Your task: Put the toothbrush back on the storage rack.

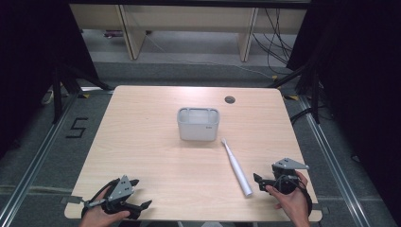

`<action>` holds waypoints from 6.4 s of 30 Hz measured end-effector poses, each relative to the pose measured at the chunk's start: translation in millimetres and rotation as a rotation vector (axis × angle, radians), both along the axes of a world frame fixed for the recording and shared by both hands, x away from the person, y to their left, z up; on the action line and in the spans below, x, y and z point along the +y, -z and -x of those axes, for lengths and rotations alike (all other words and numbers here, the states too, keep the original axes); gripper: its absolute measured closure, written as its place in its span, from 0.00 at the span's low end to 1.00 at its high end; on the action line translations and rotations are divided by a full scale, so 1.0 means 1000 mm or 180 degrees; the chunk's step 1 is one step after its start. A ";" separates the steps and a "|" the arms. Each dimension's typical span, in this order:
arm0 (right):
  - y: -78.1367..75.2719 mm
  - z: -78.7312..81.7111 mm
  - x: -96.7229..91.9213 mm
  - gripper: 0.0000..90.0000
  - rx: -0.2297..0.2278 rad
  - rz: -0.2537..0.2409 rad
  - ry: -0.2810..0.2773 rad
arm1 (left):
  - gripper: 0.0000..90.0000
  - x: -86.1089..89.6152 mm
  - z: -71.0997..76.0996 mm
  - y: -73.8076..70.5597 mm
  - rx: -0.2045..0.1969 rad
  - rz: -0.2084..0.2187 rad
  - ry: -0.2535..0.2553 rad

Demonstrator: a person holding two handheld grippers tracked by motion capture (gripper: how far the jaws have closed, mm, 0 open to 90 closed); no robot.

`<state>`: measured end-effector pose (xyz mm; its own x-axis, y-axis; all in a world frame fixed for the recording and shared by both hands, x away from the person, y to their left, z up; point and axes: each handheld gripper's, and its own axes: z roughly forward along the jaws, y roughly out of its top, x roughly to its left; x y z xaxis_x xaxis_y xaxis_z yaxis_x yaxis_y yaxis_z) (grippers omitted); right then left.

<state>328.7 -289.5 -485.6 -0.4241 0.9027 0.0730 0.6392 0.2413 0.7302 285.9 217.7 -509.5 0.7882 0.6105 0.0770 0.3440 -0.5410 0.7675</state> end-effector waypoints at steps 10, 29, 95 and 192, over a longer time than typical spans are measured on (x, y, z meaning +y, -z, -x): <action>-0.007 -0.008 0.001 0.21 0.0068 0.0119 -0.0259 | 0.16 0.000 0.000 -0.001 0.0015 -0.0006 -0.0010; -0.039 -0.031 0.043 0.43 0.0428 0.0404 -0.0726 | 0.16 0.000 0.001 0.000 0.0051 0.0049 -0.0053; -0.012 -0.099 0.115 0.74 0.1696 0.1460 -0.1153 | 0.16 -0.001 0.001 0.001 0.0043 0.0035 -0.0004; -0.117 -0.127 0.099 0.74 -0.0768 -0.0807 -0.1026 | 0.16 0.002 0.000 -0.001 0.0018 0.0024 -0.0035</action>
<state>455.8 -190.4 -368.7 -0.7117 0.6886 0.1390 0.3659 0.1945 0.9101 285.8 219.6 -509.0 0.7818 0.6198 0.0680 0.3543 -0.5312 0.7696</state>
